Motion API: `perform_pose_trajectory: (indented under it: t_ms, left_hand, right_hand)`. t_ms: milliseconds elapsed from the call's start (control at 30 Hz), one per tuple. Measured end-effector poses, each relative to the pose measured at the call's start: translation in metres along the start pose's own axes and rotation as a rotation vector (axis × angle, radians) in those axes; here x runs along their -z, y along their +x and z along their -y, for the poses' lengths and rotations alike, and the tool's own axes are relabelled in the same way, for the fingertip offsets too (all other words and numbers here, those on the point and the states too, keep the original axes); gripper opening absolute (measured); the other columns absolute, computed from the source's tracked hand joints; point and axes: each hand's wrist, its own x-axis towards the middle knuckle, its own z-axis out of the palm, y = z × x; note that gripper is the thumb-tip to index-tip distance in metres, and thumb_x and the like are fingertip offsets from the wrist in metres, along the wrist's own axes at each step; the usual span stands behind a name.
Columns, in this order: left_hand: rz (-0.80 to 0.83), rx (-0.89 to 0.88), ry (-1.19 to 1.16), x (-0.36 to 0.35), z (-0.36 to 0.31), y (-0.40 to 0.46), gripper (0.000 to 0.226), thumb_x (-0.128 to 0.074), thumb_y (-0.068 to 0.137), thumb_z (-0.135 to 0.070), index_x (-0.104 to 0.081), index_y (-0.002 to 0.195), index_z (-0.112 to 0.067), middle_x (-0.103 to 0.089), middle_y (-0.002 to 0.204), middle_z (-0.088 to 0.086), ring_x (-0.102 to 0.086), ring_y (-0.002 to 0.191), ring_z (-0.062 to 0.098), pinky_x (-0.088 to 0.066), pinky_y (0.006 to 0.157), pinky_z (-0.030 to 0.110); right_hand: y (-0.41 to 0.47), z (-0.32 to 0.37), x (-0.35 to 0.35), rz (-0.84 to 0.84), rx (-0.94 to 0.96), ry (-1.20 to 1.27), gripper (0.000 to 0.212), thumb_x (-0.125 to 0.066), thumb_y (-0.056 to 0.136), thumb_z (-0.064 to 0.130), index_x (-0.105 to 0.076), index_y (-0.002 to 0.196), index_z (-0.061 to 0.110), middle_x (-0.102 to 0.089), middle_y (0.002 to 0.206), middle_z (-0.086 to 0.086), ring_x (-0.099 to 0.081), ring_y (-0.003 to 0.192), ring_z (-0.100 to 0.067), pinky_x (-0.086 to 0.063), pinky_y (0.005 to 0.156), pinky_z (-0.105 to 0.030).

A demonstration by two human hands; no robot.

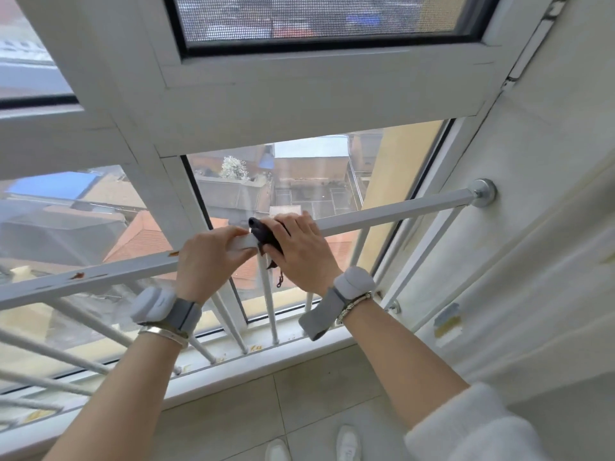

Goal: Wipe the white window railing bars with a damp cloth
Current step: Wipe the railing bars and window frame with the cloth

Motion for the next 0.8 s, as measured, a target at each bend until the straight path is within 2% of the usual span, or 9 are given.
perform_pose_trajectory:
  t_ms: [133,233,367,433,533,667,733,800]
  left_hand:
    - [-0.011,-0.008,-0.007,-0.002,0.002,-0.001,0.032,-0.070,0.077,-0.040,-0.068,0.104,-0.022,-0.071,0.089,0.001,-0.065,0.081,0.023,-0.037,0.064,0.025]
    - [-0.006,-0.011,-0.006,-0.001,0.003,-0.002,0.034,-0.067,0.079,-0.042,-0.067,0.107,-0.023,-0.071,0.089,-0.001,-0.064,0.079,0.018,-0.036,0.063,0.022]
    - [0.003,0.002,-0.028,-0.001,0.001,-0.001,0.035,-0.067,0.079,-0.041,-0.066,0.108,-0.023,-0.070,0.092,-0.002,-0.063,0.082,0.017,-0.036,0.065,0.021]
    - [0.011,0.004,-0.023,-0.001,0.001,-0.002,0.035,-0.066,0.079,-0.042,-0.066,0.108,-0.023,-0.070,0.091,-0.002,-0.063,0.080,0.017,-0.038,0.065,0.022]
    - [0.023,-0.022,-0.030,-0.001,0.003,-0.002,0.034,-0.067,0.080,-0.038,-0.066,0.110,-0.021,-0.071,0.092,-0.001,-0.063,0.079,0.016,-0.041,0.066,0.022]
    - [0.046,-0.040,0.022,-0.001,0.006,-0.001,0.042,-0.064,0.079,-0.028,-0.058,0.120,-0.019,-0.071,0.094,0.007,-0.065,0.079,0.028,-0.047,0.068,0.030]
    - [0.082,-0.039,0.011,0.001,0.012,-0.001,0.050,-0.063,0.079,-0.022,-0.052,0.128,-0.016,-0.071,0.097,0.009,-0.065,0.079,0.032,-0.049,0.070,0.035]
    - [0.123,-0.041,-0.032,0.005,0.016,-0.002,0.056,-0.063,0.079,-0.016,-0.046,0.133,-0.016,-0.069,0.107,0.002,-0.065,0.081,0.028,-0.049,0.076,0.035]
  right_hand:
    - [-0.009,-0.033,0.017,0.049,-0.084,-0.063,0.050,-0.027,0.092,0.046,-0.049,0.126,0.017,-0.055,0.119,-0.003,-0.047,0.116,-0.025,-0.010,0.114,-0.048]
    - [-0.017,-0.059,0.026,0.006,-0.177,-0.141,0.050,-0.026,0.093,0.046,-0.051,0.122,0.014,-0.056,0.120,-0.005,-0.047,0.118,-0.026,-0.012,0.114,-0.053]
    - [-0.020,-0.078,0.029,-0.055,-0.376,-0.162,0.053,-0.023,0.091,0.045,-0.053,0.118,0.010,-0.057,0.121,-0.009,-0.044,0.122,-0.027,-0.009,0.116,-0.045]
    - [-0.012,-0.061,0.023,-0.119,-0.446,-0.118,0.052,-0.026,0.091,0.042,-0.056,0.112,0.006,-0.058,0.116,-0.014,-0.045,0.118,-0.031,-0.016,0.114,-0.042]
    - [-0.002,-0.012,0.004,-0.167,-0.354,-0.053,0.044,-0.033,0.093,0.036,-0.060,0.104,0.003,-0.062,0.103,-0.015,-0.052,0.104,-0.032,-0.031,0.105,-0.045]
    - [0.003,0.039,-0.014,-0.078,-0.128,0.045,0.046,-0.037,0.090,0.031,-0.056,0.122,0.005,-0.058,0.118,-0.014,-0.048,0.115,-0.033,-0.025,0.109,-0.042]
    - [0.002,0.034,-0.010,-0.027,-0.052,0.053,0.048,-0.037,0.089,0.031,-0.052,0.128,0.009,-0.056,0.124,-0.010,-0.046,0.120,-0.030,-0.024,0.111,-0.041]
    - [-0.002,0.014,0.003,-0.009,-0.020,0.056,0.047,-0.038,0.088,0.032,-0.053,0.127,0.012,-0.058,0.123,-0.007,-0.048,0.118,-0.028,-0.025,0.111,-0.040]
